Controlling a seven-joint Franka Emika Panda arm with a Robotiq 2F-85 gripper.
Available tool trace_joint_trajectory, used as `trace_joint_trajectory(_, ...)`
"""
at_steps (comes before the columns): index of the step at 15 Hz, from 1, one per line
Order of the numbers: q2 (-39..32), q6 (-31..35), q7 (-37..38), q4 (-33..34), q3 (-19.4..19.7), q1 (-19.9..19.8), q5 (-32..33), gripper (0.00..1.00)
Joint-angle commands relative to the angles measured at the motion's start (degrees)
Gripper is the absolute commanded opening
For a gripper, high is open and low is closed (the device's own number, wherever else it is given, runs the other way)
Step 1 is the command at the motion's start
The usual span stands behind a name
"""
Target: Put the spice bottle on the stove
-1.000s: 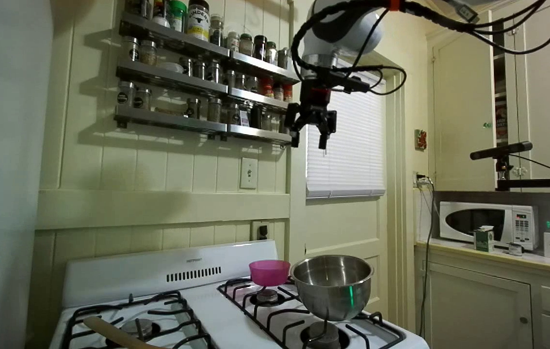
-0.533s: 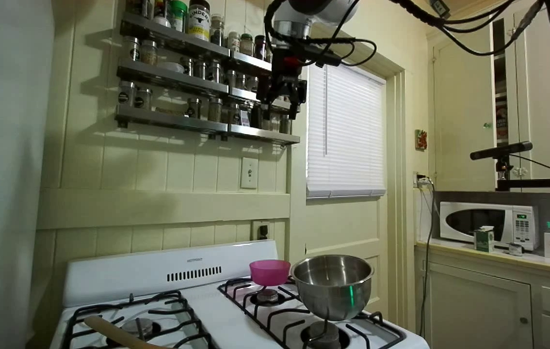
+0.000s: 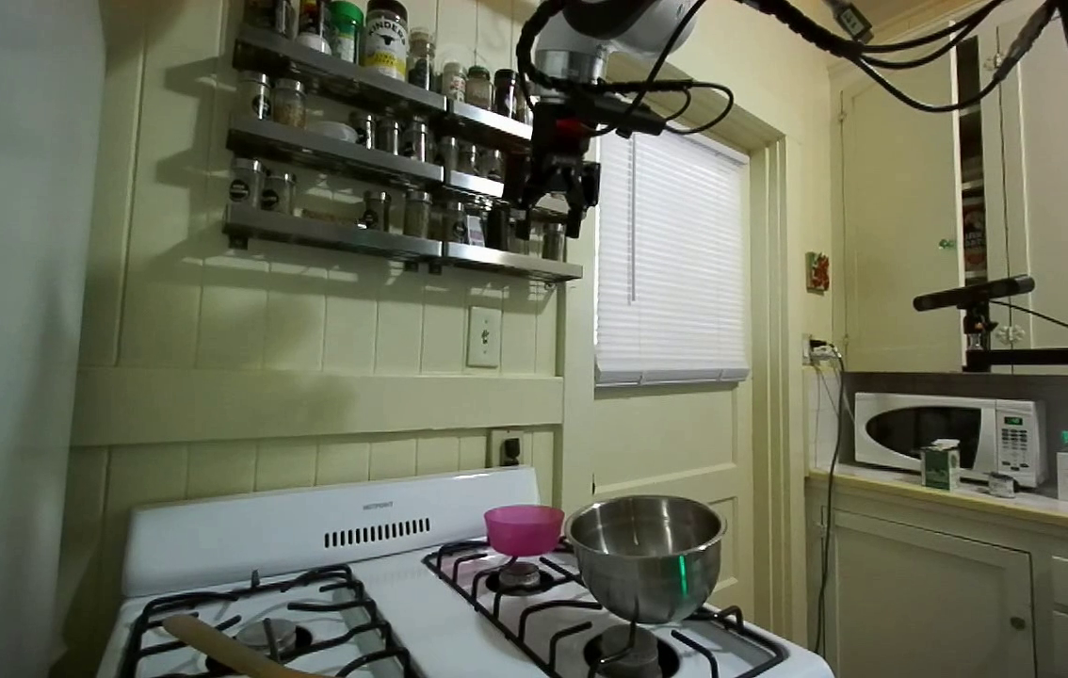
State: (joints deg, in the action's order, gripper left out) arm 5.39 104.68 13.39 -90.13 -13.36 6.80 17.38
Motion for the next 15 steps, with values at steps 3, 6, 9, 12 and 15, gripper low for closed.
trace_joint_trajectory(3,-2.69,0.98,1.63,5.69,0.7,0.25,4.07,1.0)
trace_joint_trajectory(6,-5.1,2.33,0.12,12.94,1.37,0.41,7.21,1.0)
trace_joint_trajectory(9,-8.06,7.33,-1.84,18.73,1.11,0.18,7.55,1.0)
trace_joint_trajectory(12,-12.62,15.62,-5.27,23.85,0.57,0.61,8.34,1.0)
trace_joint_trajectory(15,-17.25,22.82,-7.1,28.42,0.76,0.52,11.52,1.0)
